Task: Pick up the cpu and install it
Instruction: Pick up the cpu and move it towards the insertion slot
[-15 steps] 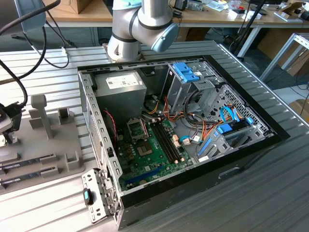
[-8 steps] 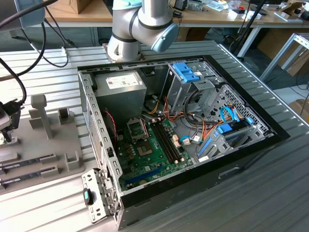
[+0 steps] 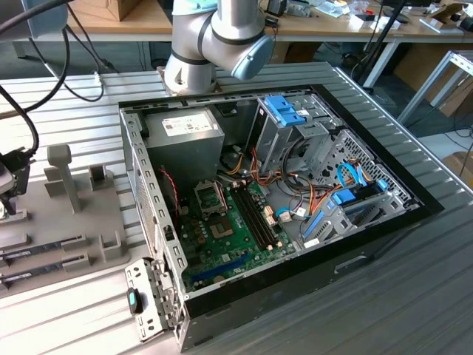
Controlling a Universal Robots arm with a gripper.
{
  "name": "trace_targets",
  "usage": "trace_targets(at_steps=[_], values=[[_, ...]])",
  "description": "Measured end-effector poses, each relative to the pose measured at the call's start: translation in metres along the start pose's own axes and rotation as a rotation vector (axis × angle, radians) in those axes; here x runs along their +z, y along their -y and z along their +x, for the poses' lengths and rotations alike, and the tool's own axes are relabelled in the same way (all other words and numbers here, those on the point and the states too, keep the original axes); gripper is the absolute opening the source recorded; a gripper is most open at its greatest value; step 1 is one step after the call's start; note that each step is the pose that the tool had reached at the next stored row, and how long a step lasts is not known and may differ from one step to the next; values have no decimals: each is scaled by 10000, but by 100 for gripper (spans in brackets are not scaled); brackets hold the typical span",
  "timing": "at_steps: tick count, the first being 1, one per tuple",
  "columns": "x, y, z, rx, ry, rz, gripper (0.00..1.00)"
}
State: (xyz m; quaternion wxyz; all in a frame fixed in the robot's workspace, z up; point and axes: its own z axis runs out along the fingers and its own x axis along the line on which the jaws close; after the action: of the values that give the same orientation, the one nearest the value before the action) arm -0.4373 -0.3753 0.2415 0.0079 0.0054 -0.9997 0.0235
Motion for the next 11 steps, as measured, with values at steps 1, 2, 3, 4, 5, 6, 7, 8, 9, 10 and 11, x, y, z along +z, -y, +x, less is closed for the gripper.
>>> trace_targets(at_steps=[1,2,3,4,5,6,7,8,9,10,11], values=[[-12,1,0,0,0,0,47],[-19,1,0,0,0,0,47],[-25,1,0,0,1,0,47],[-31,2,0,0,0,0,47],[-38,2,0,0,1,-1,47],[-44,2,1,0,1,0,47],[-52,2,1,0,0,0,47],[-72,3,1,0,0,0,47],[-82,4,1,0,1,0,47],[-89,4,1,0,0,0,47],[-95,4,1,0,0,0,47]])
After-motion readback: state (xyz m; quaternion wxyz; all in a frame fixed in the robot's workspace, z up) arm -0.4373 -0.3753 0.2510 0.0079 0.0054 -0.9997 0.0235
